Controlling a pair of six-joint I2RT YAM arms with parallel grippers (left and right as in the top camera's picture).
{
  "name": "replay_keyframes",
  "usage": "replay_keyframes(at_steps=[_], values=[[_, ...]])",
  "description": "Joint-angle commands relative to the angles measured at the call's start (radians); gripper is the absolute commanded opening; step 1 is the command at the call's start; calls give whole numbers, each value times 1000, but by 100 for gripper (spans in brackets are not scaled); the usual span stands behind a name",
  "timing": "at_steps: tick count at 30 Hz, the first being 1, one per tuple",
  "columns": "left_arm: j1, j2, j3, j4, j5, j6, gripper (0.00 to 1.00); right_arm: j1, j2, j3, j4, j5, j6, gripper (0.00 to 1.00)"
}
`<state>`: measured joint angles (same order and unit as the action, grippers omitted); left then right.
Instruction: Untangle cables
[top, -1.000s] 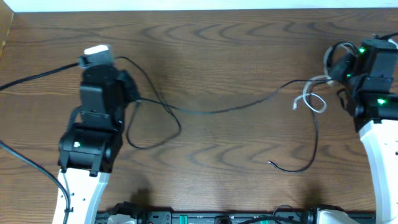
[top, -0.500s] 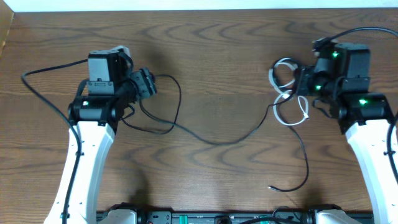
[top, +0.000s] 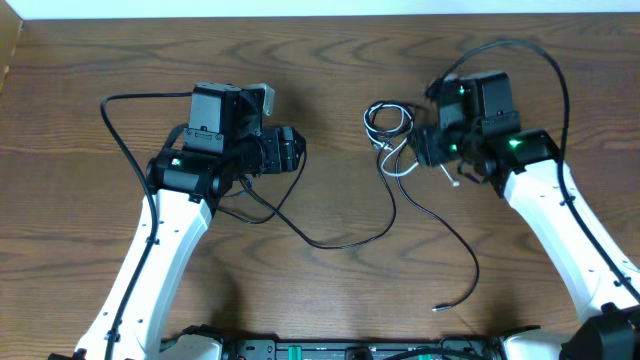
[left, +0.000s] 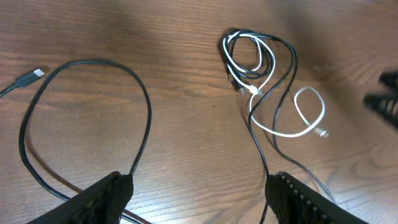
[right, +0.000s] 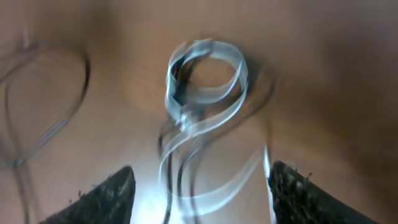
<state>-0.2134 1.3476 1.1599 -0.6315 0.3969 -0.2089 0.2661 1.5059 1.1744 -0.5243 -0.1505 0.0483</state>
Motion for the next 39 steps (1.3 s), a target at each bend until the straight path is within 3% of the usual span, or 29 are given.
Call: replay_keyframes(at_steps=[1,4,6,8,10,13,22,30,36,39], values=[[-2,5,9,-4,3,13,74,11,41,3,137,62,52,67],[-2,5,9,-4,3,13,74,24,116,3,225,28,52,72],[-2,8,7,-4,3,14,74,23,178,12,236,-105,52,72],[-2,27,6,-5,3,14,74,24,211,83,164,-123,50,71],[-2,59,6,-8,3,13,74,26,247,191,61,-192,4,78],[-2,91,6,-10,3,14,74,57,302,237,61,-244,-32,74],[-2,99,6,-21,3,14,73,170,514,237,131,-68,-11,58],[-2,99,6,-23,3,14,73,167,526,233,104,127,53,64],[-2,99,6,-23,3,14,73,160,550,230,63,136,164,65],[-2,99,6,-23,3,14,73,162,576,230,35,8,167,55]])
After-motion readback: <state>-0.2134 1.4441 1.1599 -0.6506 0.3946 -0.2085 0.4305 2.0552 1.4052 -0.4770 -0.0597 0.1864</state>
